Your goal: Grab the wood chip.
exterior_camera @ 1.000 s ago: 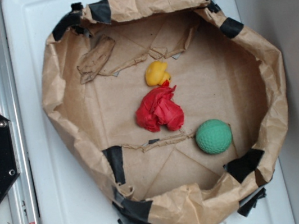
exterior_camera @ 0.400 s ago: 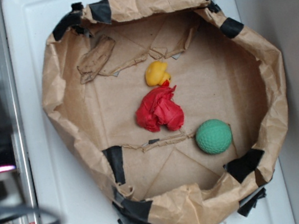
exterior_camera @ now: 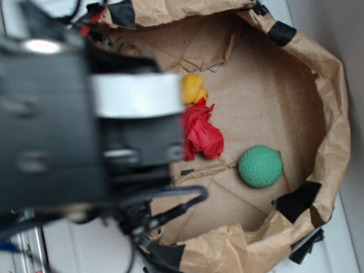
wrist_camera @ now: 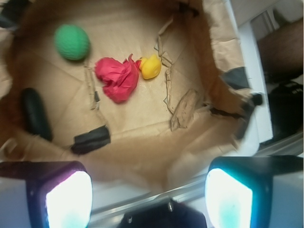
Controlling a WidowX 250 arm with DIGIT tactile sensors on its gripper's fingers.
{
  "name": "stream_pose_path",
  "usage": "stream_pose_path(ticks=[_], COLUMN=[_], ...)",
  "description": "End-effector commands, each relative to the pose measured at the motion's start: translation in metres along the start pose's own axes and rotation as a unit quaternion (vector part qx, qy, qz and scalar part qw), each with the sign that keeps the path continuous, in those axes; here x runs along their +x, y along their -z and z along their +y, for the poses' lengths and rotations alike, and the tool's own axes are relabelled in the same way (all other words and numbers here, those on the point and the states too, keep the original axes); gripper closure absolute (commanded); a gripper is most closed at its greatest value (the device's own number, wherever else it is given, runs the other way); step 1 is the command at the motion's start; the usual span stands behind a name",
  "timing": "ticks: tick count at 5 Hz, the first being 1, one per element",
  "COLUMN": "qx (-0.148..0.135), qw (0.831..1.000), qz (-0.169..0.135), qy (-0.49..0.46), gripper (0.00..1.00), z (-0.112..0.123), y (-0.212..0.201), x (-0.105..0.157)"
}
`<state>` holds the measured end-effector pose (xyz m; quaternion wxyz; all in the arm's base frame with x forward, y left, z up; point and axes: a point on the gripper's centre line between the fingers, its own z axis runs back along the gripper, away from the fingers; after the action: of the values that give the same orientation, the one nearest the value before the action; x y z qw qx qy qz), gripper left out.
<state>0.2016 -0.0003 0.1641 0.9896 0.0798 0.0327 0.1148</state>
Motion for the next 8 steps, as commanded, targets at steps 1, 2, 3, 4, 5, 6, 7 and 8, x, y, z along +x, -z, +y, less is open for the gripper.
stream_pose_path(ticks=[1,2,3,4,5,6,7,8], qx=[0.035,0.035,0.035,0.037,0.033,0.029,0.01,-0.033], qw=[0.999,0.999,0.999,0.999,0.999,0.999,0.999,0.997], qz=[0.017,0.027,0.031,0.039,0.036,0.033,0.017,0.02], qy=[-0.026,-0.013,-0.013,0.0,-0.002,-0.01,-0.033,-0.065], gripper=[0.0,0.0,0.0,0.0,0.0,0.0,0.0,0.0], z=[0.008,0.012,0.022,0.025,0.037,0.053,0.074,0.092], y=[0.055,0.074,0.089,0.098,0.099,0.104,0.107,0.115], x=[0.029,0.034,0.025,0.015,0.009,0.005,0.001,0.009])
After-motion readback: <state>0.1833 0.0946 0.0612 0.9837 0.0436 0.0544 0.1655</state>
